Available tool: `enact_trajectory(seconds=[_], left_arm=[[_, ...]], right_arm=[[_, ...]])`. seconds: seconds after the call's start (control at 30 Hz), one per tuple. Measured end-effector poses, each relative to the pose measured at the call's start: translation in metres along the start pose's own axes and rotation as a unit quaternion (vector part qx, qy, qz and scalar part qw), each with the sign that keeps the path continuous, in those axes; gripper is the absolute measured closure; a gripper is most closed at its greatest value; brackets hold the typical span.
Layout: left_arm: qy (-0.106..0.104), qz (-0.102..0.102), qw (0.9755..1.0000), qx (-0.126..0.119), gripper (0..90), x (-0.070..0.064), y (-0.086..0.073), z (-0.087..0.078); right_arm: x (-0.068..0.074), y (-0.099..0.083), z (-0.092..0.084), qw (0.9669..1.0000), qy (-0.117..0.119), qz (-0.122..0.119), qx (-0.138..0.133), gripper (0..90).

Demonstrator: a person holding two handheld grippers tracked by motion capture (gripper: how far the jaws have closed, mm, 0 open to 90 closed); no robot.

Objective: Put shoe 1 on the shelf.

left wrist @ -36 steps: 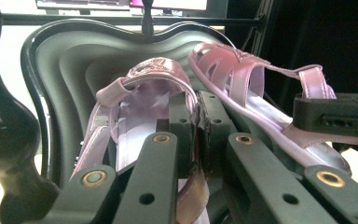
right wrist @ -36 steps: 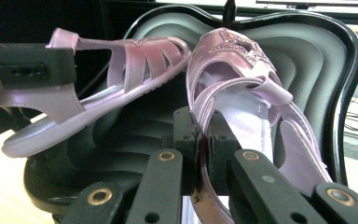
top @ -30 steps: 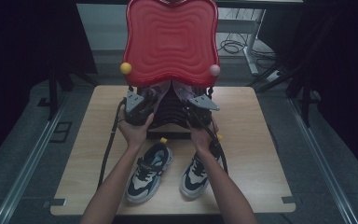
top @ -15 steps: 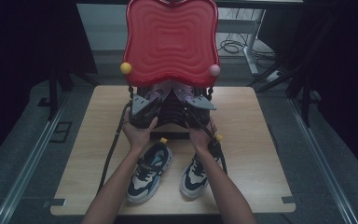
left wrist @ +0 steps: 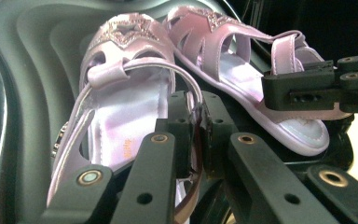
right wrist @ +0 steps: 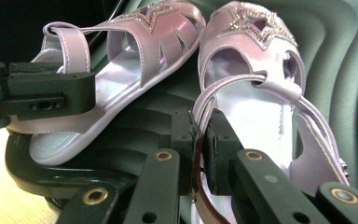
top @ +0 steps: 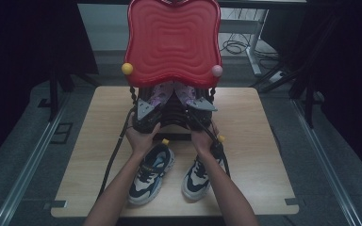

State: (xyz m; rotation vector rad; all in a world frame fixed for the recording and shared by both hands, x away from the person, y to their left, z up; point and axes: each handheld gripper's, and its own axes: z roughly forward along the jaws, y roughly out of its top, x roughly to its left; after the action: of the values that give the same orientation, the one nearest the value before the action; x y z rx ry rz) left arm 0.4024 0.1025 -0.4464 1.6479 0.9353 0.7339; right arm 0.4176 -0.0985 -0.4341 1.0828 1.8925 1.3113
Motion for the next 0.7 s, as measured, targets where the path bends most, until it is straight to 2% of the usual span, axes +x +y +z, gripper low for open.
enact_trajectory(seconds=[0.2, 0.27, 0.4, 0.53, 0.7], left_arm=[[-0.005, 0.001, 1.0000, 0.005, 81.6, -0.001, -0.002, 0.002], [-0.011, -0.005, 0.9999, 0.011, 79.2, -0.001, -0.003, 0.002], [-0.019, -0.019, 0.9996, 0.008, 69.4, 0.000, -0.003, -0.001], [-0.029, -0.026, 0.9992, 0.008, 64.4, 0.002, 0.000, -0.006], [-0.047, -0.043, 0.9980, 0.000, 59.8, 0.005, 0.005, -0.017]], right_arm=[[0.001, -0.003, 0.001, 0.9999, 0.009, 0.001, 0.009, 79.7], [0.001, -0.002, 0.000, 0.9999, 0.012, 0.001, 0.012, 76.9], [-0.001, -0.001, -0.004, 0.9998, 0.014, 0.005, 0.013, 69.1], [-0.003, 0.000, -0.009, 0.9998, 0.016, 0.008, 0.011, 64.3], [-0.005, -0.002, -0.019, 0.9994, 0.029, 0.017, 0.008, 59.5]])
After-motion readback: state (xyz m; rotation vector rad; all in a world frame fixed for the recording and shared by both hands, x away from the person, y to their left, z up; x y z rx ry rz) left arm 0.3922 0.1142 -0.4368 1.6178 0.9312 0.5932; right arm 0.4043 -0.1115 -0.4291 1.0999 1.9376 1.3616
